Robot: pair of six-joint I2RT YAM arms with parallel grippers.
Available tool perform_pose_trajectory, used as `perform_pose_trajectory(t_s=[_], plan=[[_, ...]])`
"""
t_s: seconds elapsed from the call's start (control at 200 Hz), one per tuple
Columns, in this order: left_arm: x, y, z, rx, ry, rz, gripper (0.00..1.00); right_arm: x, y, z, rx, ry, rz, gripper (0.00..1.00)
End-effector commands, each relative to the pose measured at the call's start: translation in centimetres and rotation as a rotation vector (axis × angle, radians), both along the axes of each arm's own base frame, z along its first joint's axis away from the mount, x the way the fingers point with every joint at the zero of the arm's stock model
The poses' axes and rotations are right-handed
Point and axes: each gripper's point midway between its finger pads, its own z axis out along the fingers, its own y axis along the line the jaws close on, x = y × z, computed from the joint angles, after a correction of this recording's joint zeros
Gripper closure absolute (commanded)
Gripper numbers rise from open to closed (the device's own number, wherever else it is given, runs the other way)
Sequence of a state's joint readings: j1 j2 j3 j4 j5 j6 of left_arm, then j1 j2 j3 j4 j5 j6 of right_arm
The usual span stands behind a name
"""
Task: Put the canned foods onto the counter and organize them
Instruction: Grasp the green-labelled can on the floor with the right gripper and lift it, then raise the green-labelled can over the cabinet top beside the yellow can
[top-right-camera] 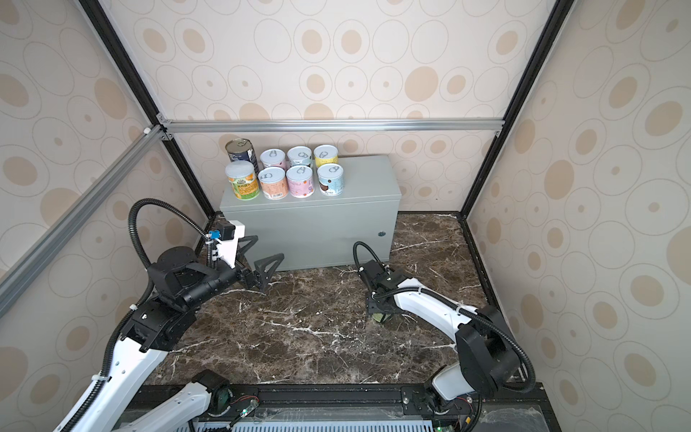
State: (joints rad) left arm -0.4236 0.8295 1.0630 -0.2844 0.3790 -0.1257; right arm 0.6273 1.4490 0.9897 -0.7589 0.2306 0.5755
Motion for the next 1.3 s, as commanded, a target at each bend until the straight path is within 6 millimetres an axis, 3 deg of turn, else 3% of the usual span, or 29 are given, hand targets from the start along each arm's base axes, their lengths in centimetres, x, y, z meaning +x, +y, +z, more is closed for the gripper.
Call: perform_pose_trajectory(t_s=[0.0,0.255,0.43,0.59,0.695,0.9,1.295], plan=[[-1.1,-0.7,2.5,0.023,-0.064,-0.070,0.02,1.9,0.8,6.2,0.016,-0.151,0.104,0.45],[-1.6,-0.4,4.7,0.044,-0.118,-0.073,0.02,4.6,2.3,19.1,0.031,-0.375,0.265,0.46],[-1.9,-0.4,5.0,0.034,-0.119,-0.076,0.02,6.4,3.5,27.6,0.054,-0.535,0.322,0.47],[-2.0,-0.3,5.1,0.028,-0.118,-0.072,0.02,9.3,5.0,32.9,0.043,-0.649,0.356,0.46],[-2.1,-0.2,5.2,0.028,-0.117,-0.068,0.02,12.0,5.9,35.0,0.032,-0.687,0.358,0.45],[-2.3,0.3,5.4,0.037,-0.117,-0.047,0.02,17.2,6.5,36.2,0.012,-0.760,0.293,0.45],[-1.5,0.2,5.2,0.048,-0.103,-0.033,0.02,21.3,6.1,35.1,0.029,-0.800,0.236,0.33]])
